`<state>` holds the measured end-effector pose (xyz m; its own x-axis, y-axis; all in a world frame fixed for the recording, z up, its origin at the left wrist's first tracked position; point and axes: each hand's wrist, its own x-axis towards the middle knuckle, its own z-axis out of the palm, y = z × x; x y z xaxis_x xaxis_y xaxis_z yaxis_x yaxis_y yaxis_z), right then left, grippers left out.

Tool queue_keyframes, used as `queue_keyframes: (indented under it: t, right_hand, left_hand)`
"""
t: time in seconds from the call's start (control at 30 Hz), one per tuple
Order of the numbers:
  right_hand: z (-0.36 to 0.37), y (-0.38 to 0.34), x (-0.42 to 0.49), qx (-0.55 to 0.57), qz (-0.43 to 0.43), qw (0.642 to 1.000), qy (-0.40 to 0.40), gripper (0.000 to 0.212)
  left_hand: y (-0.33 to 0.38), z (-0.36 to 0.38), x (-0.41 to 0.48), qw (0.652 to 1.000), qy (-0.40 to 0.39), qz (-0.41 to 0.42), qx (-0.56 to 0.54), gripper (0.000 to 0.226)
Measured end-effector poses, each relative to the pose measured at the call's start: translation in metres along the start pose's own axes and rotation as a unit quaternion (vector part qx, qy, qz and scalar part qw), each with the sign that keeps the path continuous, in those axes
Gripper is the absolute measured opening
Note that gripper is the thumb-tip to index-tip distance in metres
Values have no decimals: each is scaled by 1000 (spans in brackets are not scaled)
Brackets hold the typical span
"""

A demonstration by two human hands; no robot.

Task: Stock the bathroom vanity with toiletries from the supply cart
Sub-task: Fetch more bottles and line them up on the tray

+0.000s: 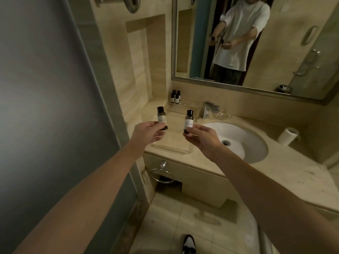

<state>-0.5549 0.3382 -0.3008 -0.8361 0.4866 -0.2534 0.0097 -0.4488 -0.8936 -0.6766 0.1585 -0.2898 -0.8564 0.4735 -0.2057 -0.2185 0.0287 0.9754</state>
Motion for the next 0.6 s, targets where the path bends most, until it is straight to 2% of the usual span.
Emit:
queue_keyframes:
  t: [0.13, 0.3, 0.47, 0.6]
  right_hand:
    - [-16, -13, 66, -21, 5, 1000, -7, 11]
    - [-29, -32, 133, -93, 11, 996, -13, 16]
    - [-36, -36, 187, -94, 22, 995, -13, 30]
    - [-39, -32, 222, -87, 34, 995, -21, 17]
  left_hand:
    - [3, 20, 55, 1000, 5, -16, 9, 31]
    - [8, 43, 113, 999, -1, -30, 33, 32]
    - [5, 55, 156, 998, 12, -41, 55, 32]
    - [3, 57, 189, 994, 16, -45, 95, 24]
